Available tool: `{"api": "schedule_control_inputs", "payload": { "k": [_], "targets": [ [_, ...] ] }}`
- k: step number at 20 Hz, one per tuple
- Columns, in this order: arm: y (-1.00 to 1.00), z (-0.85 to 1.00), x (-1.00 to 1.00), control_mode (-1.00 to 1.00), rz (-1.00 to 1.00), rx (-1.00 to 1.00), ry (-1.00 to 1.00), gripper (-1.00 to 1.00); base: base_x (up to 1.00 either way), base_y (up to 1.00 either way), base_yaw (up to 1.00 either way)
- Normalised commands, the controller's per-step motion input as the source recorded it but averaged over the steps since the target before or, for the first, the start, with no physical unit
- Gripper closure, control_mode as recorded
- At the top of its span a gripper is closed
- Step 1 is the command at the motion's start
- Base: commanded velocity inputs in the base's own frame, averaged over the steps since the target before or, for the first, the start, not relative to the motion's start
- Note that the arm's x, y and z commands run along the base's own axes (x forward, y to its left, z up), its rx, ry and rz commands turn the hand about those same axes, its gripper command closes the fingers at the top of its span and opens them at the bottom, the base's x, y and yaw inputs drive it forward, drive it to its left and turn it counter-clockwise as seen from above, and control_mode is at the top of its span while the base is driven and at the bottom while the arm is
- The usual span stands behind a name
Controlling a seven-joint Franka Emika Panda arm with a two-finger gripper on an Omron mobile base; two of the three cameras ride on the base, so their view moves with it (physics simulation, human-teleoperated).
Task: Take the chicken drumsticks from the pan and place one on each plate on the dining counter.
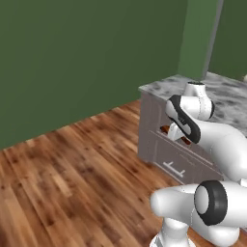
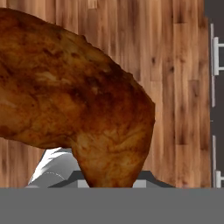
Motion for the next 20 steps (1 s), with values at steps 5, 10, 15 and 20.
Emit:
{"api": "schedule_control_inputs", "payload": {
  "k": [5, 10, 15, 20],
  "targets": [
    [0.00, 0.00, 0.00, 1.00, 0.00, 0.00, 0.00, 1.00, 1.00, 0.29, -0.18],
    [0.00, 0.00, 0.00, 1.00, 0.00, 0.00, 0.00, 1.00, 1.00, 0.38, -0.21],
    [0.00, 0.00, 0.00, 1.00, 0.00, 0.00, 0.00, 1.00, 1.00, 0.43, -0.26],
    [0.00, 0.00, 0.00, 1.00, 0.00, 0.00, 0.00, 1.00, 1.00, 0.45, -0.35]
  ]
}}
